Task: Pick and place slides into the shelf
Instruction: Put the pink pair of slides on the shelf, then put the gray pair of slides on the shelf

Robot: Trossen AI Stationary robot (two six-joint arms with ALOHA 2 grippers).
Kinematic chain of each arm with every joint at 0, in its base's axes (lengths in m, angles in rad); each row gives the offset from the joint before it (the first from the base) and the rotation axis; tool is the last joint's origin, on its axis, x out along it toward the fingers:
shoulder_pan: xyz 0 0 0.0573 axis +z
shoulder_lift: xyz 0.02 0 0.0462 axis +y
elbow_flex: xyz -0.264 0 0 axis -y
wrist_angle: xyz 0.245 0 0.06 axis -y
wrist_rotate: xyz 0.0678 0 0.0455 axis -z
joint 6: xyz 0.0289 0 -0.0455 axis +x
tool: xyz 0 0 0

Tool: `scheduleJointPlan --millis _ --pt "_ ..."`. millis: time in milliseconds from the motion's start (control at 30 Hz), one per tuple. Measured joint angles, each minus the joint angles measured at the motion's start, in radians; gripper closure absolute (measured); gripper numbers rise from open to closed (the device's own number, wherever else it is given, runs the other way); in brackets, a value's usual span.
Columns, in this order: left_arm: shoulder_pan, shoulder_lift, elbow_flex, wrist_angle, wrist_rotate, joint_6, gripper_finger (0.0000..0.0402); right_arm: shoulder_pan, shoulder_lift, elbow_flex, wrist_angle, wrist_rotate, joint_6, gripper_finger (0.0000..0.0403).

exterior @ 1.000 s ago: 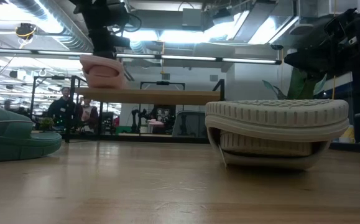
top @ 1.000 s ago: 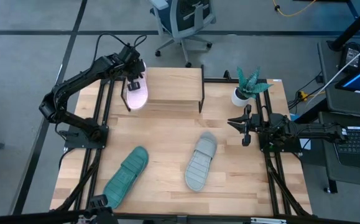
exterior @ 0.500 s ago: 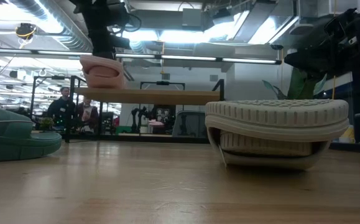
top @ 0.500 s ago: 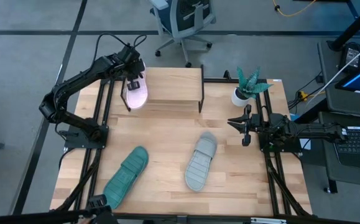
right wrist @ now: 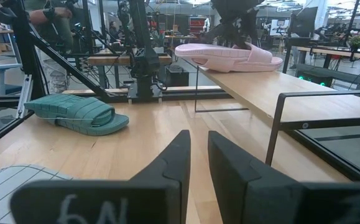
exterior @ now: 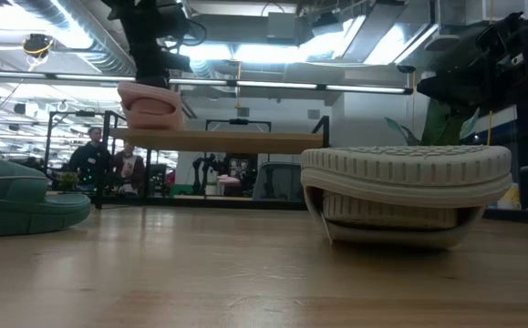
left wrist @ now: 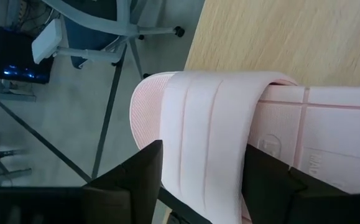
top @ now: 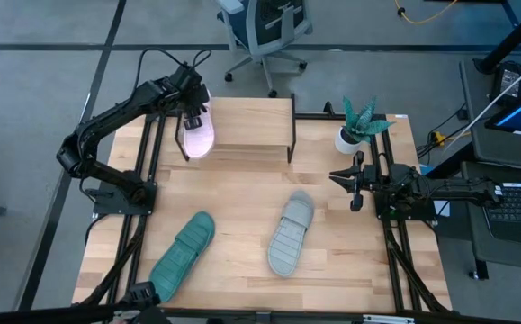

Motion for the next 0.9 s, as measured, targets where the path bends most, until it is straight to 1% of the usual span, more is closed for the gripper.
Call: scheduleJointPlan --millis 367,567,767,900 --pt "0.000 -0.002 0.019 0.008 0.055 0.027 0.0211 0.000 0.000 0.000 0.000 0.000 0.000 0.0344" --pt "-0.001 -0.002 0.053 -0.026 0.059 0.028 0.0211 0.000 0.000 0.000 0.000 0.000 0.000 0.0344" --pt "0.000 -0.004 0.060 -0.101 0.054 0.020 0.0211 0.000 0.000 0.000 0.000 0.000 0.000 0.0344" --pt "0.000 -0.022 0.060 -0.101 0.055 0.013 0.0211 0.000 0.000 0.000 0.000 0.000 0.000 0.0344"
